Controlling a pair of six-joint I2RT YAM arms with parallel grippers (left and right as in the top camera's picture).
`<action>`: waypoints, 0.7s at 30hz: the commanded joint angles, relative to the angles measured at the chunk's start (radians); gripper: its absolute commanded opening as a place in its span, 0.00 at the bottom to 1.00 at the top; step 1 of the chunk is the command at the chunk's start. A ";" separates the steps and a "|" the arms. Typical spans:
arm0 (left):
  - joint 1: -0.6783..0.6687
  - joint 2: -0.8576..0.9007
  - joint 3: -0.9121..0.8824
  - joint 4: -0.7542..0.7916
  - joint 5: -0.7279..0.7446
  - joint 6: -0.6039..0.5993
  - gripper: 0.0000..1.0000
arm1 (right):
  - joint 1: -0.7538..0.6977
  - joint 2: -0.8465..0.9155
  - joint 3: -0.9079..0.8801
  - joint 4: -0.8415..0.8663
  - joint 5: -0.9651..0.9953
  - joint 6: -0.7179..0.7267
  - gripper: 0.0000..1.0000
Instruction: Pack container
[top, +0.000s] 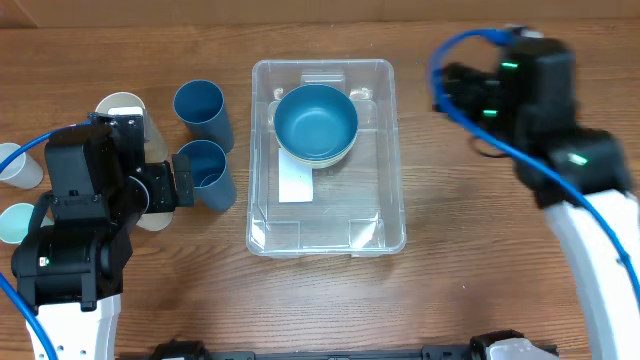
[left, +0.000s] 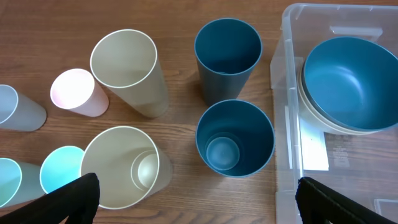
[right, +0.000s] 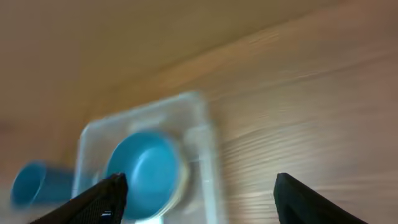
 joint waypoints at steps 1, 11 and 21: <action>-0.006 0.003 0.021 0.003 -0.005 0.023 1.00 | -0.144 -0.015 0.014 -0.087 0.111 0.073 0.84; -0.006 0.003 0.021 0.003 -0.005 0.023 1.00 | -0.456 0.021 0.013 -0.153 0.111 0.073 1.00; -0.006 0.003 0.021 0.003 -0.005 0.023 1.00 | -0.455 0.021 0.013 -0.152 0.110 0.073 1.00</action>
